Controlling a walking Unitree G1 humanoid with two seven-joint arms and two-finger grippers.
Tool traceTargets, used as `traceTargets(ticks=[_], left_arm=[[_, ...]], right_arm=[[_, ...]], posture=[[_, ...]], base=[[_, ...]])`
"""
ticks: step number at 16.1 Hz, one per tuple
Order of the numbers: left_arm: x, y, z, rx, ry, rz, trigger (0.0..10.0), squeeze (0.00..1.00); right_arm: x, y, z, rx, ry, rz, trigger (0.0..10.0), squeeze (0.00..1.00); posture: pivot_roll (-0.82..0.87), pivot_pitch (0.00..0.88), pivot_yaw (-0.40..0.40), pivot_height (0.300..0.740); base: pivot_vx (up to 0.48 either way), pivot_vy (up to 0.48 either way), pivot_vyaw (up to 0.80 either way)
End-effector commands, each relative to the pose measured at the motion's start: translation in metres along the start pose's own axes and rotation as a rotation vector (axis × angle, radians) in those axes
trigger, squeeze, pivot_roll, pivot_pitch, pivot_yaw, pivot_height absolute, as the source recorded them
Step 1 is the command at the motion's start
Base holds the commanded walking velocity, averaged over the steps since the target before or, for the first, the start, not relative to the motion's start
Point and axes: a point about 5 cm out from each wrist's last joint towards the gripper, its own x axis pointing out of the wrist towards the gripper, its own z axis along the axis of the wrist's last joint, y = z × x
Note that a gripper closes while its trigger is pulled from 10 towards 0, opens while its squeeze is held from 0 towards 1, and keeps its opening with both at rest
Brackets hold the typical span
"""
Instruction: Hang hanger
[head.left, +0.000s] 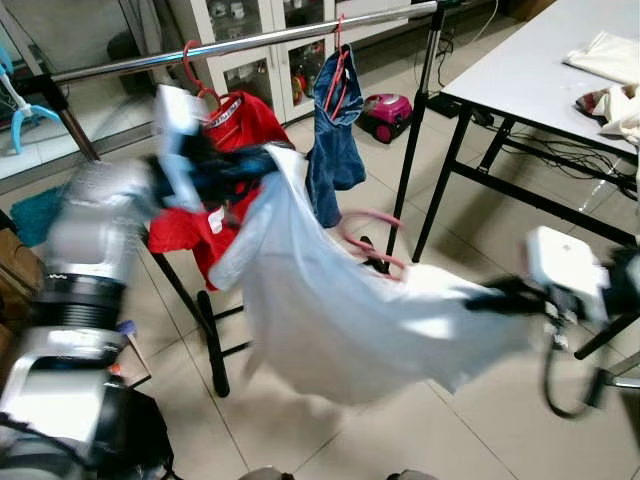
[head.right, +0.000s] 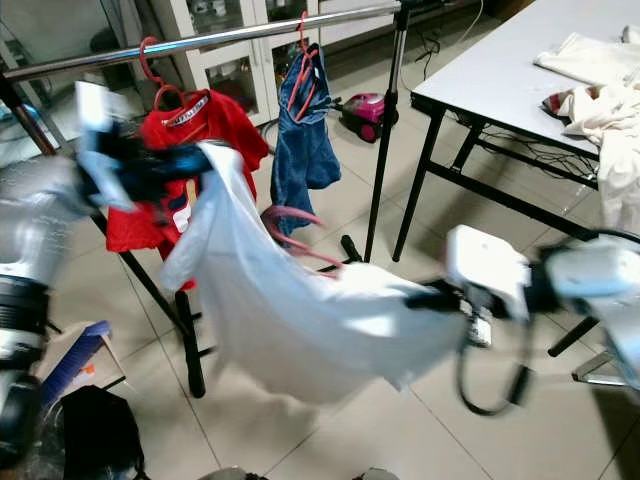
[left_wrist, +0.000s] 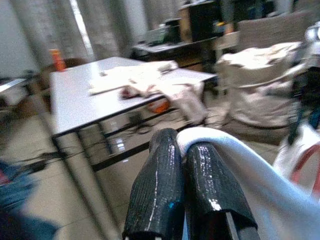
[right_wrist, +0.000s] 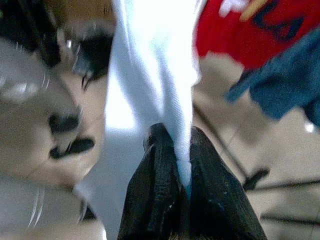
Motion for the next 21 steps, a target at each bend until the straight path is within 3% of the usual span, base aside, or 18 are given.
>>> traceTargets(ticks=[1, 3, 5, 9, 11, 12, 13, 14, 15, 19, 21], left_arm=[[0.005, -0.006, -0.008, -0.030, 0.012, -0.009, 0.0, 0.00], [0.016, -0.018, -0.024, -0.105, -0.004, -0.030, 0.0, 0.00], [0.022, -0.021, -0.034, -0.147, -0.004, -0.035, 0.0, 0.00], [0.024, -0.023, -0.051, -0.197, 0.042, -0.020, 0.0, 0.00], [0.024, -0.017, -0.061, -0.200, 0.110, 0.042, 0.0, 0.00], [0.024, -0.015, -0.064, -0.192, 0.139, 0.072, 8.0, 0.00], [0.021, -0.011, -0.068, -0.199, 0.167, 0.124, 10.0, 0.00], [0.020, -0.010, -0.070, -0.185, 0.182, 0.140, 10.0, 0.00], [0.018, -0.011, -0.076, -0.180, 0.212, 0.148, 10.0, 1.00], [0.013, -0.014, -0.089, -0.154, 0.300, 0.148, 10.0, 1.00], [0.014, -0.016, -0.101, 0.002, 0.449, 0.144, 10.0, 1.00]], right_arm=[[0.000, -0.004, 0.012, 0.002, -0.065, -0.027, 0.0, 0.00], [0.001, -0.004, 0.025, 0.018, -0.147, -0.020, 0.0, 0.00], [0.000, -0.002, 0.029, 0.016, -0.162, -0.009, 0.0, 0.00], [-0.004, 0.001, 0.034, 0.024, -0.174, 0.023, 0.0, 0.00], [-0.005, 0.003, 0.034, 0.034, -0.174, 0.034, 0.0, 0.00], [-0.005, 0.003, 0.034, 0.035, -0.177, 0.031, 0.0, 0.00], [-0.006, 0.003, 0.035, 0.040, -0.186, 0.029, 0.0, 0.00], [-0.006, 0.003, 0.035, 0.043, -0.189, 0.029, 0.0, 0.00], [-0.006, 0.004, 0.037, 0.046, -0.198, 0.030, 0.0, 0.00], [-0.007, 0.003, 0.042, 0.050, -0.224, 0.034, 0.0, 0.00], [-0.005, 0.003, 0.044, 0.045, -0.230, 0.040, 0.0, 0.00]], posture=[[-0.18, 0.041, 0.090, 0.740], [-0.18, 0.039, 0.087, 0.740], [-0.18, 0.036, 0.085, 0.740], [-0.19, 0.029, 0.081, 0.740], [-0.20, 0.020, 0.078, 0.740], [-0.20, 0.020, 0.078, 0.740], [-0.20, 0.014, 0.077, 0.740], [-0.20, 0.014, 0.076, 0.740], [-0.20, 0.014, 0.076, 0.740], [-0.19, 0.017, 0.076, 0.740], [-0.19, 0.022, 0.076, 0.740]], base=[[0.000, 0.000, 0.00], [0.000, 0.000, 0.00], [0.000, 0.000, 0.00], [0.000, 0.000, 0.00], [0.000, 0.000, 0.00], [0.000, 0.000, 0.00], [0.000, 0.000, 0.00], [0.000, 0.000, 0.00], [0.000, 0.000, 0.00], [0.000, 0.000, 0.00], [0.000, 0.000, 0.00]])
